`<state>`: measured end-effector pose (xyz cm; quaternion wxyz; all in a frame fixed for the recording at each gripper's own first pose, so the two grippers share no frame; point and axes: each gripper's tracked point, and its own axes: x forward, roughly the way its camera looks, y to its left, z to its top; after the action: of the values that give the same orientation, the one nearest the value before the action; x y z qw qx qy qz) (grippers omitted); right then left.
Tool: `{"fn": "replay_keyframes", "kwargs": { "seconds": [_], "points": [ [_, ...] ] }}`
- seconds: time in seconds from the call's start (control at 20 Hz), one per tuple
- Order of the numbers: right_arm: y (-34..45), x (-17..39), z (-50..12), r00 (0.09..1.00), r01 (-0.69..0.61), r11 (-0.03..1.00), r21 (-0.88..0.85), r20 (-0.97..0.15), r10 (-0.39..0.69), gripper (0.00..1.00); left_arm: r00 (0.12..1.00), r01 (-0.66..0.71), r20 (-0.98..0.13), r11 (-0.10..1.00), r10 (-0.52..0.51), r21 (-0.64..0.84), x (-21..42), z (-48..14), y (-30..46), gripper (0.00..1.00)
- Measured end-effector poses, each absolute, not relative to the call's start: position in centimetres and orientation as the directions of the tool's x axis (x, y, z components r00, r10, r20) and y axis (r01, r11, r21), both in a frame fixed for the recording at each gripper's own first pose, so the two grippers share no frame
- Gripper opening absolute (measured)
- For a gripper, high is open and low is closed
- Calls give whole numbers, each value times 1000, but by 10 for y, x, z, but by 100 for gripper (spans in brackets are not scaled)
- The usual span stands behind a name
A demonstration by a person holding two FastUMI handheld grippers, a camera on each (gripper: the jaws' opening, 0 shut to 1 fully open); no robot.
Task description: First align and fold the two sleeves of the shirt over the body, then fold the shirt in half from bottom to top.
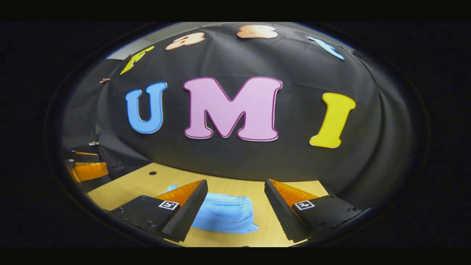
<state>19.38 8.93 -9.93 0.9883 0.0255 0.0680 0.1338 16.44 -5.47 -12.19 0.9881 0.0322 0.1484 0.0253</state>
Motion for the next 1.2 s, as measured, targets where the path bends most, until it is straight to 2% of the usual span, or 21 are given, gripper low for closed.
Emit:
{"fn": "replay_keyframes", "kwargs": {
  "seconds": [0.15, 0.45, 0.7, 1.0, 1.2],
  "points": [
    [89, 127, -79, 948, -287, 953, 95, -117, 297, 97, 962, -39, -264, 995, 64, 97, 81, -105, -67, 97],
    [103, 31, -16, 945, -326, 945, 4, -1, 326, 97, 973, -55, -216, 988, 86, 143, -21, -77, -82, 97],
    [119, -23, 28, 935, -347, 938, 3, 76, 346, 97, 983, -78, -160, 994, 89, 75, -53, -47, -73, 96],
    [149, -44, 41, 922, -380, 924, 40, 99, 375, 95, 983, -134, -115, 987, 144, 92, -77, -21, -48, 97],
    [169, -48, 46, 907, -413, 910, 28, 104, 409, 97, 982, -153, -102, 985, 160, 75, -86, -14, -37, 96]
  ]
}}
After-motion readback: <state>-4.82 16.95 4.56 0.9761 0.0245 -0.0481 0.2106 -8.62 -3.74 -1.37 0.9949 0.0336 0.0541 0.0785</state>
